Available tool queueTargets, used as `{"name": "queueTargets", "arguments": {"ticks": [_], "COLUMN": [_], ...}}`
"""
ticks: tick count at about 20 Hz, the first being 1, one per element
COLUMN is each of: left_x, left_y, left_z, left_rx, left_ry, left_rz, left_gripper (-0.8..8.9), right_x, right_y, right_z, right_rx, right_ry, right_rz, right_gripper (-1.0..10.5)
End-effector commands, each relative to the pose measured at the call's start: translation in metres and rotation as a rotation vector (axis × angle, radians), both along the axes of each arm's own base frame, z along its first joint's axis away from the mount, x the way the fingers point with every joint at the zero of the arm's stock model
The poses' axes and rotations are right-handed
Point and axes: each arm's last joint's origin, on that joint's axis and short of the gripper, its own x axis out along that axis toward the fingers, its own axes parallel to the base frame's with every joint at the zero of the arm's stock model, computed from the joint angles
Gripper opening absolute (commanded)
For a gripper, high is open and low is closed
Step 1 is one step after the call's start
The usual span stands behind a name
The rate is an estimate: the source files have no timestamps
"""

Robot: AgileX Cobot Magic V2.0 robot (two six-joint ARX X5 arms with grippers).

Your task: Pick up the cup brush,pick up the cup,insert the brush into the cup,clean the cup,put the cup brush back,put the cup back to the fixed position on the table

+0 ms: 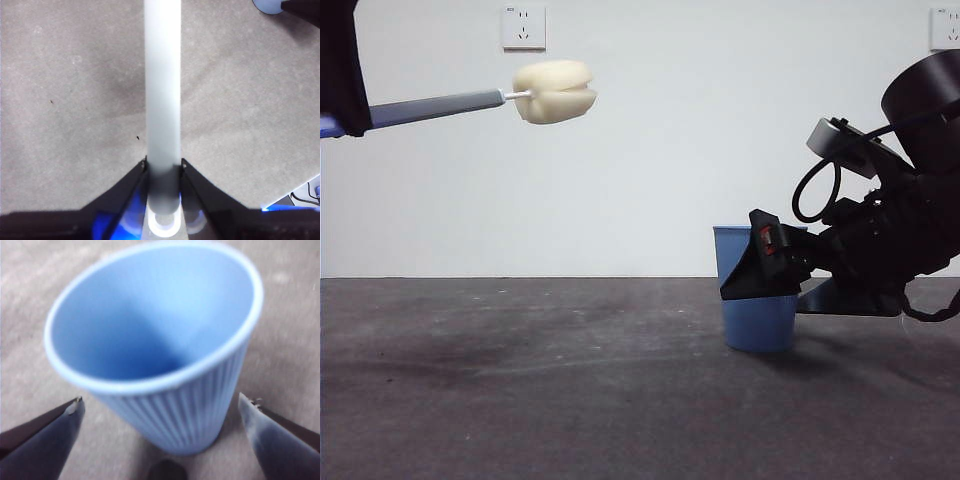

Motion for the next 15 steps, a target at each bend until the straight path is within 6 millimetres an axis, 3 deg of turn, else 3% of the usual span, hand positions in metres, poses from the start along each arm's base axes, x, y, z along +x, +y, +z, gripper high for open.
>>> {"name": "queueTargets", "arguments": {"ticks": [1,10,13,15], "left_x": [0.0,-0.001,-0.001,-0.001], "left_y": [0.0,0.001,0.001,0.001], "left_z": [-0.002,-0.002,-0.002,-0.002], "left_rx": [-0.009,-0.01,-0.01,-0.01], "left_ry": [0.007,0.016,0.016,0.015], "left_rz": [0.012,0.02,0.02,0.02], "left_gripper": [-0.09,-0.09,-0.09,-0.09], "right_x": [0.0,0.006,0.007,0.007], "right_y": [0.001,0.005,0.006,0.007], "right_z": [-0.009,-0.026,-0.024,-0.023], "right_rx": [0.003,0.028,0.033,0.049], "right_ry": [0.005,-0.019,-0.044,-0.045], "right_rz": [-0.001,-0.06,-0.076,-0.082], "right_gripper": [6.3,6.2,5.0,4.9]}}
